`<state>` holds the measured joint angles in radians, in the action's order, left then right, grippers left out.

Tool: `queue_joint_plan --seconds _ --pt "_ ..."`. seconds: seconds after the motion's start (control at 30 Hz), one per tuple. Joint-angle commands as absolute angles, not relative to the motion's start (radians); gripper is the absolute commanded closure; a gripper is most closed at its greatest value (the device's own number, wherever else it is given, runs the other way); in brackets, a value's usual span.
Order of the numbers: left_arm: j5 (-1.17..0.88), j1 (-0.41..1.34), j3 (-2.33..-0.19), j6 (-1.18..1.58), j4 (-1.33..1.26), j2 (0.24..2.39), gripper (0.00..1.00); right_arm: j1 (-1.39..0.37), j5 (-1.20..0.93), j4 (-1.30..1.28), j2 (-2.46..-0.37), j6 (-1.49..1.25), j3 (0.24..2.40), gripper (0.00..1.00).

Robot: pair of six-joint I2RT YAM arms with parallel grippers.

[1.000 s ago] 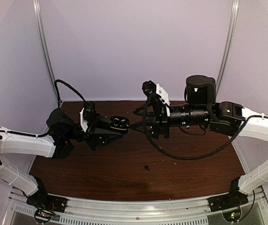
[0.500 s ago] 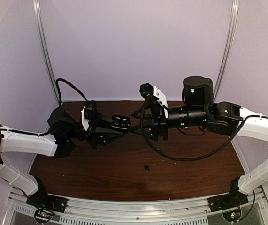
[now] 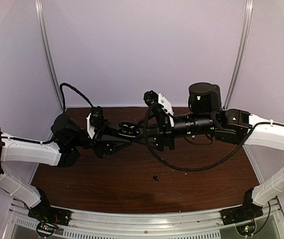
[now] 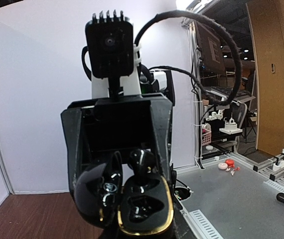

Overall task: Insert the wireless bluetooth earbuds into the charging case
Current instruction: Adjust the right earbud in the right side groove of the charging case.

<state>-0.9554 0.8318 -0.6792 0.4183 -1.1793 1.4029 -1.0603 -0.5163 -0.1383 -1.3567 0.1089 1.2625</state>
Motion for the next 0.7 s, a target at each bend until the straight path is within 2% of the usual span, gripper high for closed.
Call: queue_joint_plan --seconds 0.0,0.33,0.67 --pt "-0.981 0.826 -0.697 0.437 -1.246 1.407 1.0 -1.058 -0.548 -0.115 -1.368 0.106 1.295 0.43" --pt "-1.027 0.822 -0.709 0.512 -1.308 1.438 1.0 -1.058 -0.588 -0.219 -1.288 0.21 1.249 0.38" --pt "-1.085 0.822 -0.724 0.564 -1.352 1.466 1.0 -1.049 -0.569 -0.24 -1.285 0.211 1.266 0.39"
